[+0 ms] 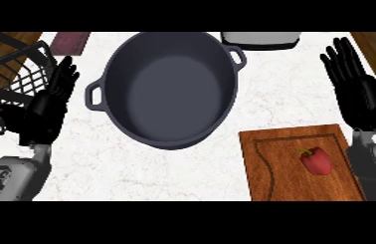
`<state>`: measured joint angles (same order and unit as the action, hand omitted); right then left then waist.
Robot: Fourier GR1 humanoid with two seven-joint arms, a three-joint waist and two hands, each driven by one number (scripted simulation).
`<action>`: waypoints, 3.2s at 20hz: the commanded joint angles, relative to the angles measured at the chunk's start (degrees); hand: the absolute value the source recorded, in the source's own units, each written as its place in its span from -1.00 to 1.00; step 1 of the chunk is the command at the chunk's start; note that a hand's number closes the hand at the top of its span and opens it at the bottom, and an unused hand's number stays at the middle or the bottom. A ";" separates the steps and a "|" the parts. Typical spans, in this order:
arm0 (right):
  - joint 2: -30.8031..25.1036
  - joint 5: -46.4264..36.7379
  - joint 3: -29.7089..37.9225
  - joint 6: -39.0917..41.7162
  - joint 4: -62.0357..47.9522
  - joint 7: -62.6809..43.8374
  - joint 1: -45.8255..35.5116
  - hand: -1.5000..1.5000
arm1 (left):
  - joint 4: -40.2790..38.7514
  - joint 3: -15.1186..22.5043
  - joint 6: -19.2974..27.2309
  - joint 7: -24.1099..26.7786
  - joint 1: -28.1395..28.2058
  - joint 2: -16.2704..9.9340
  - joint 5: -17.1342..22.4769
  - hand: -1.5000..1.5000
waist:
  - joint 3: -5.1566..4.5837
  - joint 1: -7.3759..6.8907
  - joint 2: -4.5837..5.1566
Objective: Pick the bell pepper from the cutting board and place it in the pot
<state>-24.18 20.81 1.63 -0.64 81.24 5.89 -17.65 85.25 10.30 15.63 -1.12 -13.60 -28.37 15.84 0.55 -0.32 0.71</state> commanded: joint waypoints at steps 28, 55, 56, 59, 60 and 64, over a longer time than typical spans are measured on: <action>-46.15 -36.61 0.79 22.80 18.79 50.65 15.19 -1.00 | 7.03 2.42 2.07 -12.25 3.42 7.33 3.68 0.00 | -0.56 1.32 -0.83; -30.15 -68.01 -4.81 21.26 25.92 31.77 24.64 -1.00 | 12.75 2.76 2.21 -15.99 6.17 14.42 -6.12 0.00 | -0.54 0.49 -0.78; -27.42 -69.24 -6.76 19.45 23.26 32.04 23.19 -1.00 | 12.08 0.38 -0.58 -15.55 6.71 13.00 -3.60 0.00 | -0.54 0.24 -0.72; -26.32 -67.92 -3.55 22.36 27.97 31.81 26.22 -1.00 | 14.08 -1.43 -3.48 -14.26 10.47 11.98 -2.55 0.00 | -0.56 0.47 -0.81; -26.80 -69.35 -2.92 22.83 24.49 35.26 23.44 -1.00 | 8.87 -1.94 -2.85 -14.77 5.30 14.43 -3.22 0.00 | -0.55 0.50 -0.71; -24.30 -70.66 -1.16 23.82 30.73 34.26 29.03 -1.00 | 11.75 -2.20 -2.32 -17.50 5.17 14.42 -5.27 0.00 | -0.55 0.74 -0.80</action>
<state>-50.26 -49.10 -1.78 21.09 109.20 39.69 9.27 96.58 8.77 13.30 -16.14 -6.62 -14.65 11.92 0.00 0.27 -0.06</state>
